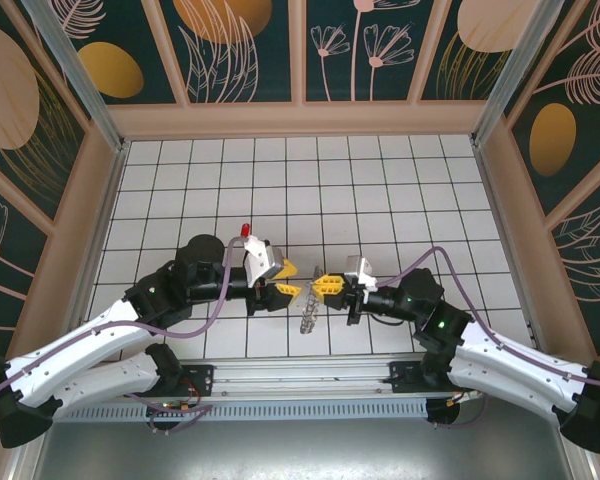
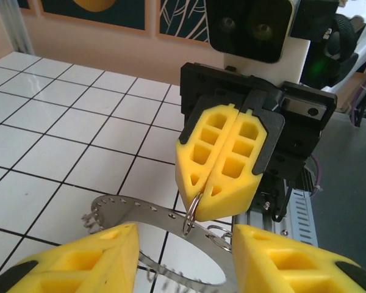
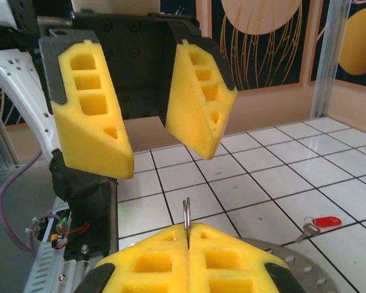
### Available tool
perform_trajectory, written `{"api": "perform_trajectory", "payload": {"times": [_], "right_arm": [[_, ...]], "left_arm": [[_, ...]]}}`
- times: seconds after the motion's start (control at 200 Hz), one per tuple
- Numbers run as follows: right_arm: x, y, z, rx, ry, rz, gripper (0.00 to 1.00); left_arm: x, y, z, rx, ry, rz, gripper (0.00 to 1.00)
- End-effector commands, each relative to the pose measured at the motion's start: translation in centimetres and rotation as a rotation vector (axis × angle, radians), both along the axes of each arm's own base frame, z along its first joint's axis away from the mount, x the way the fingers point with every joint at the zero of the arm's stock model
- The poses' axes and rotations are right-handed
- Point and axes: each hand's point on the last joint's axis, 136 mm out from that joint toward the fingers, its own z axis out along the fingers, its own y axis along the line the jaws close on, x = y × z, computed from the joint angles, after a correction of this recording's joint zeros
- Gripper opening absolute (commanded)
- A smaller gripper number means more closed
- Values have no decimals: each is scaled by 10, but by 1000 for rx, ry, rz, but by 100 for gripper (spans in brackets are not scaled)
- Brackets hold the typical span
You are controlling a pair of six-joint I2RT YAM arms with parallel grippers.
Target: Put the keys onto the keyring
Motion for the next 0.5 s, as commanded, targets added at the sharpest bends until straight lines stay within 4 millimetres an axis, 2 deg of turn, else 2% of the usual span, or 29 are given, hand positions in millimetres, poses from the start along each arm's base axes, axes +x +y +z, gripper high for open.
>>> {"api": "perform_trajectory", "payload": {"times": [0.0, 0.495], "right_arm": [[-8, -5, 33, 129, -47, 38, 0], [-11, -7, 39, 180, -48, 71, 0]], "left_arm": [[-9, -5, 9, -41, -33, -65, 43], [-15, -13, 9, -64, -21, -126, 38]]}}
